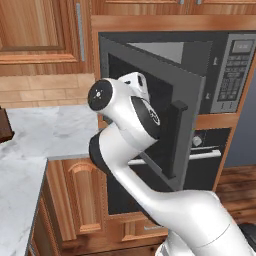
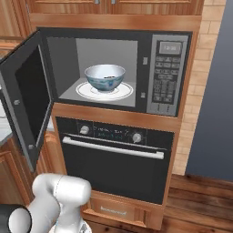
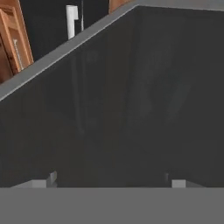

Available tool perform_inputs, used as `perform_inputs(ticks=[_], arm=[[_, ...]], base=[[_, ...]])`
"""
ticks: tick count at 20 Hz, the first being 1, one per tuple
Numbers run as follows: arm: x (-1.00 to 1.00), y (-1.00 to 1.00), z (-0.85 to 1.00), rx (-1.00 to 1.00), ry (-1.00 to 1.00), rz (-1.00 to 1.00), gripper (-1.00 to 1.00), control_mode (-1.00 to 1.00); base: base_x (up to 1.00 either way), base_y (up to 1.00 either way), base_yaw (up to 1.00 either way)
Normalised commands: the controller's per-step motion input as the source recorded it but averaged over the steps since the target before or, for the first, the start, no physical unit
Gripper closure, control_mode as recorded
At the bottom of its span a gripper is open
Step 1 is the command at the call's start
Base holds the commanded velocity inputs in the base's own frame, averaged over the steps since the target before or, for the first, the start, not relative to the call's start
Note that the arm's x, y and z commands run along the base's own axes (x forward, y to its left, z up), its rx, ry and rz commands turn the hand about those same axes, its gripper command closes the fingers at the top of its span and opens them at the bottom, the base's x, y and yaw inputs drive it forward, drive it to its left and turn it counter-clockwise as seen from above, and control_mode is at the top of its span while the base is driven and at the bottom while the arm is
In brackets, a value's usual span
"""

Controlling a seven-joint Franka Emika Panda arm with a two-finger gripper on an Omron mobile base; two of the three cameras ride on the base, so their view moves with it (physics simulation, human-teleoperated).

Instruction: Pick the sweet potato from the sink and place it in the bowl. Then pick the bowl and place it in the microwave. Then close the microwave door and press the start button.

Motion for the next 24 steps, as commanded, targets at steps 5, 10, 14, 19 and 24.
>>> perform_inputs(ticks=[5, 10, 14, 19, 24], arm=[[0.75, -1.0, 0.0, 0.0, -0.05, 0.09, -1.0, -1.0], [0.97, -0.98, 0.02, 0.0, -0.06, 0.09, -1.0, -1.0], [0.83, -0.5, 0.0, 0.0, -0.02, 0.0, -1.0, -1.0], [0.86, -0.03, 0.0, 0.0, 0.02, -0.04, -1.0, -1.0], [0.63, -0.21, 0.0, 0.03, 0.03, -0.06, -1.0, -1.0]], base=[[0.0, 0.0, 0.0], [0.0, 0.0, 0.0], [0.0, 0.0, 0.0], [0.0, 0.0, 0.0], [0.0, 0.0, 0.0]])
